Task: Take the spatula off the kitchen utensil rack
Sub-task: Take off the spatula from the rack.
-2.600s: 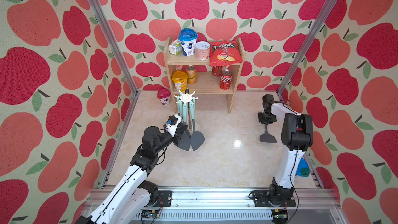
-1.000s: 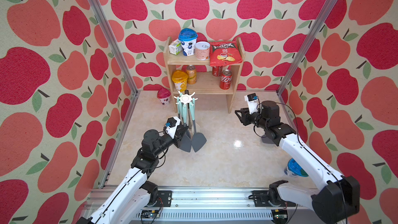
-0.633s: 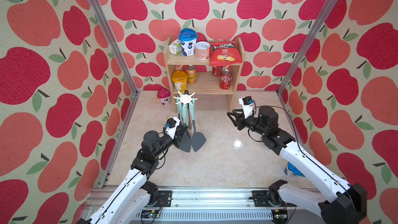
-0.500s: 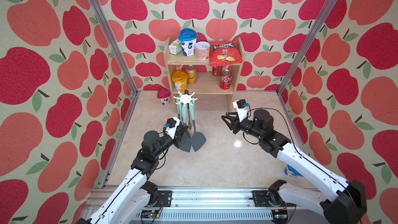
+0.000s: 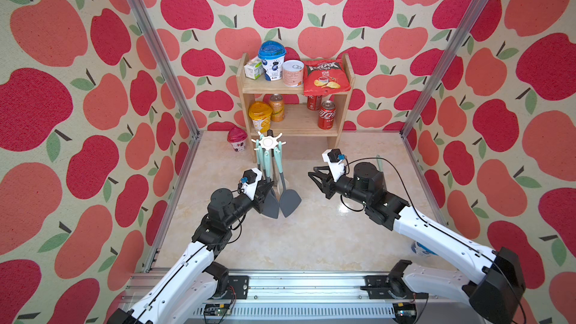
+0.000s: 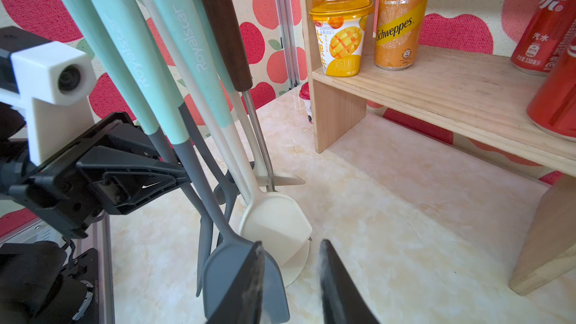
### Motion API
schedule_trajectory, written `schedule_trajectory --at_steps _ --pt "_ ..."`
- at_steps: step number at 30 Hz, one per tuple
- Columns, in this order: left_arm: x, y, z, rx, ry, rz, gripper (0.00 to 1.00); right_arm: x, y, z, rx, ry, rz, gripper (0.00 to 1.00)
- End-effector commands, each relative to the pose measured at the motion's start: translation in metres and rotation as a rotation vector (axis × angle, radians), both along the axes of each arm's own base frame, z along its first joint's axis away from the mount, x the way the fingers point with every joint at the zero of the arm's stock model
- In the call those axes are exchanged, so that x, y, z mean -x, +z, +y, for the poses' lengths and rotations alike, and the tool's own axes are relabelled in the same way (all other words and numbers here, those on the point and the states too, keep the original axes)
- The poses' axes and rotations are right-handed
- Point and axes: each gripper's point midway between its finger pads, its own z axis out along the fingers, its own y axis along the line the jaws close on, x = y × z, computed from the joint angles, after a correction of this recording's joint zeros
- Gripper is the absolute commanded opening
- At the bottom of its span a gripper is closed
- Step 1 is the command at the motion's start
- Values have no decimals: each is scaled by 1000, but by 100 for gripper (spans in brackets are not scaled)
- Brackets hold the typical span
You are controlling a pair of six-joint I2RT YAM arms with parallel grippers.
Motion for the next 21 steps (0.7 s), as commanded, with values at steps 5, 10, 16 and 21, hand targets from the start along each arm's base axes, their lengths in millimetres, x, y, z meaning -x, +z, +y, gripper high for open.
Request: schedule_trajectory --at_steps 5,10,16,21 --pt "-3 -20 -3 -24 3 77 0 10 24 16 -55 53 -41 34" --pt "-1 -17 -3 -22 -1 69 0 18 29 30 -67 96 -41 35" --pt "0 -16 -2 -23 1 69 0 21 30 49 -59 136 -48 35" --pt "1 -15 -3 -29 -4 66 0 22 35 60 -67 171 -49 35"
